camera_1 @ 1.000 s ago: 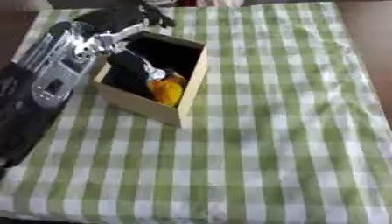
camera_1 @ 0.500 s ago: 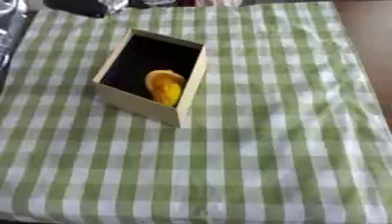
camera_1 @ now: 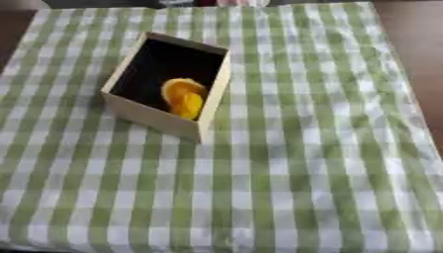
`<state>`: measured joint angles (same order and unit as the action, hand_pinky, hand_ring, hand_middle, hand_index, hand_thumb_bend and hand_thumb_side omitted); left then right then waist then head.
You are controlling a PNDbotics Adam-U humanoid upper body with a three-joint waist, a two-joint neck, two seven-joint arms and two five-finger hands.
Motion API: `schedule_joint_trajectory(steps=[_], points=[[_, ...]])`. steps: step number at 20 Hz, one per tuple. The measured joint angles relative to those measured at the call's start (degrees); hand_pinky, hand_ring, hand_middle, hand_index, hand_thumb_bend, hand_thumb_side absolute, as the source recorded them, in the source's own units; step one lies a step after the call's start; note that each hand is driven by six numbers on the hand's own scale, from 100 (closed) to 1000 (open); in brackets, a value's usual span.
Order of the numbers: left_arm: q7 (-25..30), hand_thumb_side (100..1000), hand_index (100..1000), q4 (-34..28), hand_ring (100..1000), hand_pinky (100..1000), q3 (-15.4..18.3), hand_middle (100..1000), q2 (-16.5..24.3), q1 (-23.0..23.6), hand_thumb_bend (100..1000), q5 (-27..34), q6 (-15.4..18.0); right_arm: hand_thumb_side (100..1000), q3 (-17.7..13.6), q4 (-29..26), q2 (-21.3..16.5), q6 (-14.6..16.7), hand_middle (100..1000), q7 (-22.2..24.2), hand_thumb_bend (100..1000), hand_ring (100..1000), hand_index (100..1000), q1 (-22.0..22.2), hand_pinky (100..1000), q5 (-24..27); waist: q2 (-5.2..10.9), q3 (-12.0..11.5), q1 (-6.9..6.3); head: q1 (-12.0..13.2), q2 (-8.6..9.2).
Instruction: Pick up objects on the table and place them in the box.
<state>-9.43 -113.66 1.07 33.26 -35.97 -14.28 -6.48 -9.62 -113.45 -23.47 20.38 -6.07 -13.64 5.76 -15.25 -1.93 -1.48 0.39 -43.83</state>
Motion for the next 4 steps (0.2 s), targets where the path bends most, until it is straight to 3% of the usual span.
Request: schedule_joint_trajectory(steps=[4], points=[[-12.5,462,862,0.0,750,661,2.9,736,0.0,5.7,359,7.2,9.6,616,-0.5,0.0,0.0,0.7,698,-1.0,100,827,895,-0.3,917,-0.2,-0.29,0.0,0.36,0.0,0.00]])
